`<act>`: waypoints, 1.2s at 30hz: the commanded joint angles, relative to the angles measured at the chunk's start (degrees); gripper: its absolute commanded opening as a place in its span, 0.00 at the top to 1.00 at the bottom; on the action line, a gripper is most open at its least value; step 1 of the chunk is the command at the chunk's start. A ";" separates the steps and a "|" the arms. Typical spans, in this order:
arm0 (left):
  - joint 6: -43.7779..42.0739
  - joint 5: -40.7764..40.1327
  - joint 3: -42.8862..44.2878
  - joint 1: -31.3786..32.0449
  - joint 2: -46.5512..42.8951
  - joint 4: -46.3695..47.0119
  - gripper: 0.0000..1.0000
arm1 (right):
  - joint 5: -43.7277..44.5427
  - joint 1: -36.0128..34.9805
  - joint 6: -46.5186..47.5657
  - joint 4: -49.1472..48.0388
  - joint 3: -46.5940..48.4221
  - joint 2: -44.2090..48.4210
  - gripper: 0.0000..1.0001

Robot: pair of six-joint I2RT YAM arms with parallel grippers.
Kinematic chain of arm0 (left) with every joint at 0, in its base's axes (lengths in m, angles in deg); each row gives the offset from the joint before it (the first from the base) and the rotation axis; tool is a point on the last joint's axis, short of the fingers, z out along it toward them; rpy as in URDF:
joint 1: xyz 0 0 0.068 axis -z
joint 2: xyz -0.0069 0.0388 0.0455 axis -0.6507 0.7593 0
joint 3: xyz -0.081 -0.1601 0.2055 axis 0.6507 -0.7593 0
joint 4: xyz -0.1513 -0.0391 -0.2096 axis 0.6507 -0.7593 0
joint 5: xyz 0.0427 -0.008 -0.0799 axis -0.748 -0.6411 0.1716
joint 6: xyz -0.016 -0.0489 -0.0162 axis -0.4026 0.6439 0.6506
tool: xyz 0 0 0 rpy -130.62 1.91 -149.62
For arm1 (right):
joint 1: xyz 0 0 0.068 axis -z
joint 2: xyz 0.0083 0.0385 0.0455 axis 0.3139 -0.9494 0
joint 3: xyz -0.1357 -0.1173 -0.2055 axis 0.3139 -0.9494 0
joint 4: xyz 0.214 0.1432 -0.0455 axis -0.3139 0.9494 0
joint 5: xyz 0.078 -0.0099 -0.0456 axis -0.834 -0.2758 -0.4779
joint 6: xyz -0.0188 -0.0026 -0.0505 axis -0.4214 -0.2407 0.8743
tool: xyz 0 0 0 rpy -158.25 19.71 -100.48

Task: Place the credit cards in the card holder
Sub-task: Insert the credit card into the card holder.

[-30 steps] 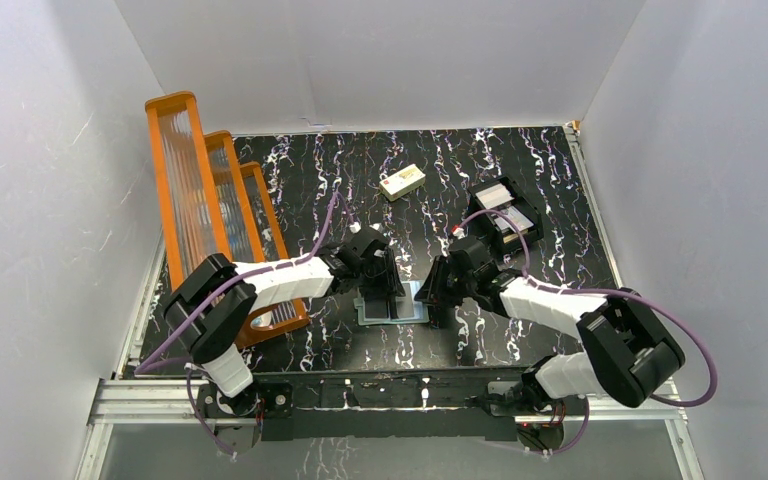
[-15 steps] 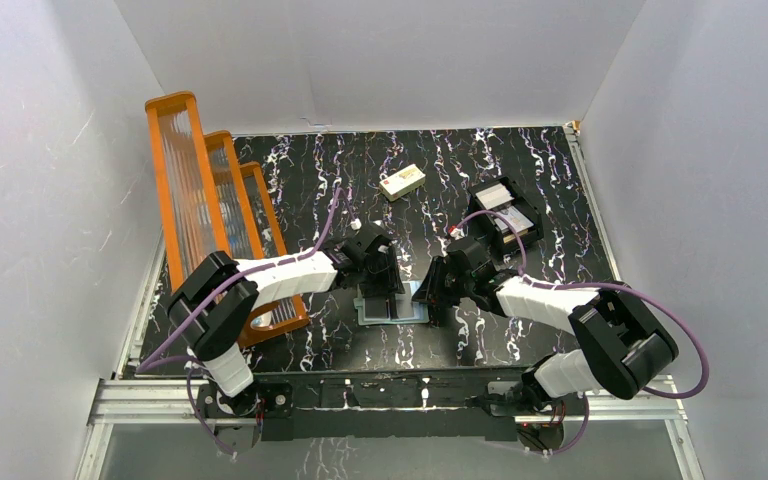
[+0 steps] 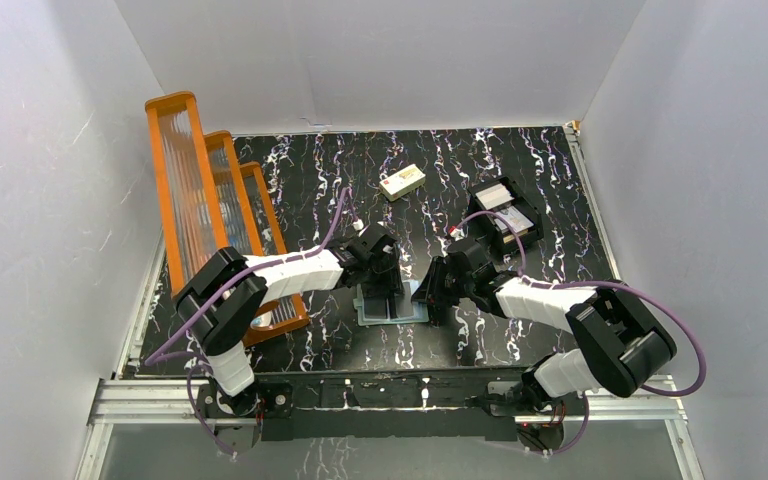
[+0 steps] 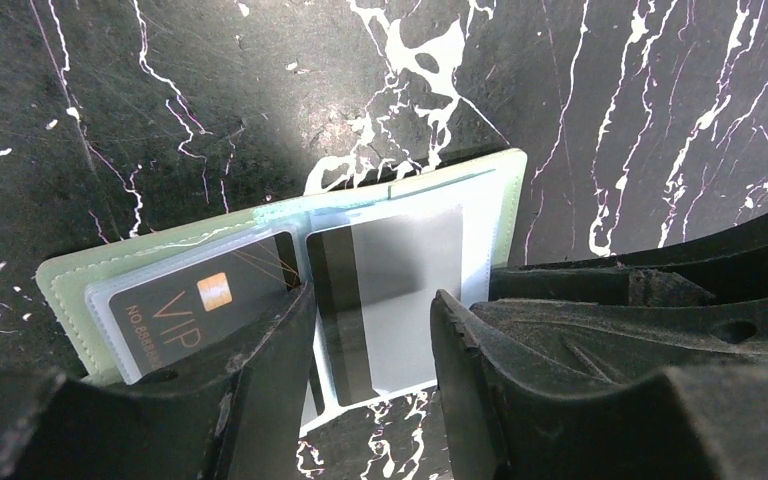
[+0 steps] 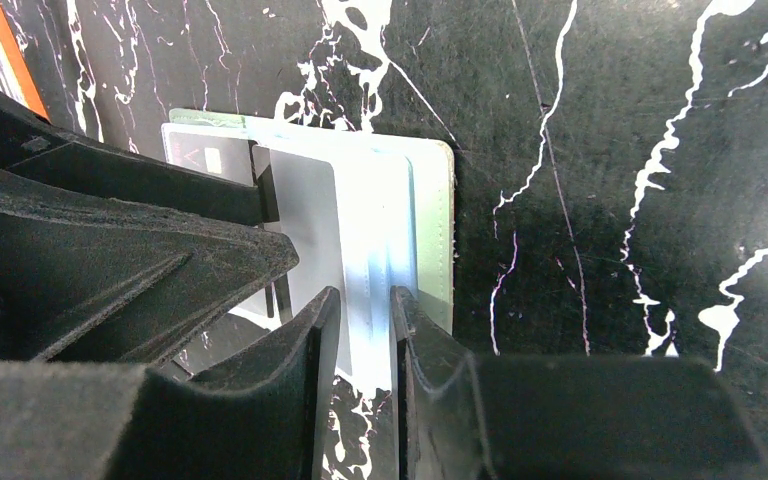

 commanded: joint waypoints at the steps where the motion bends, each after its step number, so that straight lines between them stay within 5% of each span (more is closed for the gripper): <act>1: 0.10 -1.02 0.94 0.34 0.21 -0.07 0.55 | -0.06 -0.22 1.02 -1.77 -0.40 -0.30 0.67; 19: 7.81 6.76 -3.34 0.84 -3.71 8.16 0.56 | 0.29 -0.21 1.26 -1.66 0.57 -0.66 0.69; 36: -2.37 -1.89 -1.95 -1.42 -10.06 -6.89 0.56 | 1.44 -0.23 1.24 3.92 1.86 5.43 0.64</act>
